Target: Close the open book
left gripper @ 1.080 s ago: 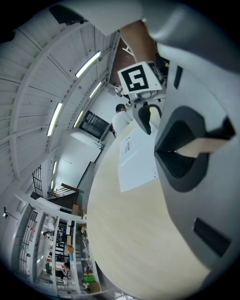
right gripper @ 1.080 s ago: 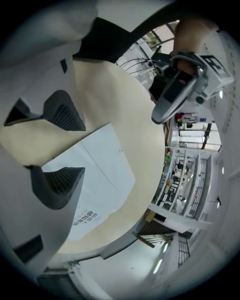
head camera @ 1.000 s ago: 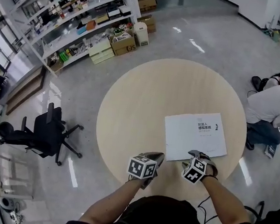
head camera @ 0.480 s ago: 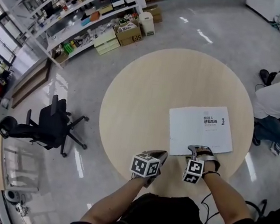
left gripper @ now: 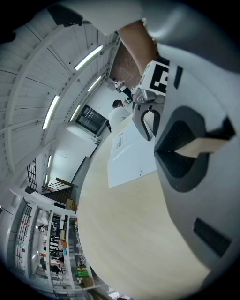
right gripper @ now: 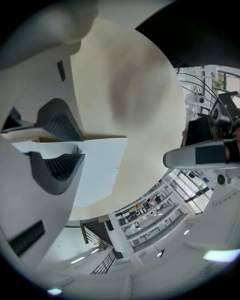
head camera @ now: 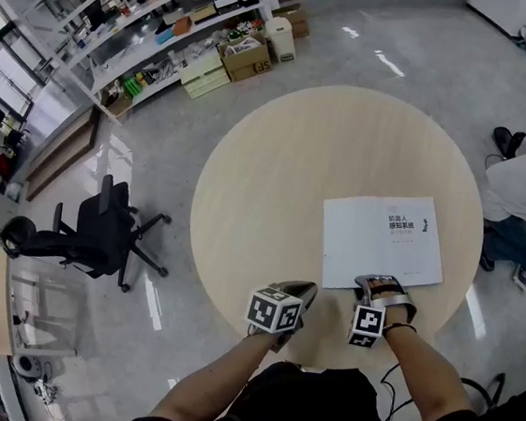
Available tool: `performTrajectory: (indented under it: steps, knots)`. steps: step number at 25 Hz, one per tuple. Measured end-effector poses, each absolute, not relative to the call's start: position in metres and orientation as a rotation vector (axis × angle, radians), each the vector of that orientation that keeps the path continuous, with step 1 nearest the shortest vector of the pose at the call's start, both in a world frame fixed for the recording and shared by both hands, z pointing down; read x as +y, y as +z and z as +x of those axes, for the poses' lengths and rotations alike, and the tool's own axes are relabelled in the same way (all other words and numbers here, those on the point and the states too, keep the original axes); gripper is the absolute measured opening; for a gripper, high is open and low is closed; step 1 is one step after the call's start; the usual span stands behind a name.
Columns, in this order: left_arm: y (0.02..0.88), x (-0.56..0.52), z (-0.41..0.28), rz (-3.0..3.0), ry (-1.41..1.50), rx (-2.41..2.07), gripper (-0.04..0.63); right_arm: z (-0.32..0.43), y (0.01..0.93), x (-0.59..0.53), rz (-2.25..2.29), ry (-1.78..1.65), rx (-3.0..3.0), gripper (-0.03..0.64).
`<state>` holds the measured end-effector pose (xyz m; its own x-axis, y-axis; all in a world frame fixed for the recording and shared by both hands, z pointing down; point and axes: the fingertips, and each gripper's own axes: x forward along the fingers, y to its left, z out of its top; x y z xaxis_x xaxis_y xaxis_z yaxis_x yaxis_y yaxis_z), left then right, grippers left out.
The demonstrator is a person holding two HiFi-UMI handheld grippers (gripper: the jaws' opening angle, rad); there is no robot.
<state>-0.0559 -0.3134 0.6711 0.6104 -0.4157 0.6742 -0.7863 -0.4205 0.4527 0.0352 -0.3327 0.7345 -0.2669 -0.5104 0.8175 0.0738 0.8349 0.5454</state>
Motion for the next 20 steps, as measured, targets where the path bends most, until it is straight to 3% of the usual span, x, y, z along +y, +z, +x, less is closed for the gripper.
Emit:
performTrajectory:
  steps: [7,12,20]
  knots:
    - [0.670,-0.316,-0.063,2.073,0.616,-0.934,-0.011,0.036,0.712,-0.337,0.622,-0.410,-1.930,0.008]
    - [0.661,-0.328,-0.052,2.100,0.570,-0.904,-0.011,0.048,0.690,-0.340,0.816,-0.178,-2.059,0.005]
    - [0.652,-0.335,-0.001,2.165,0.584,-0.755,-0.011,0.106,0.664,-0.348,1.254,0.471,-2.202,0.005]
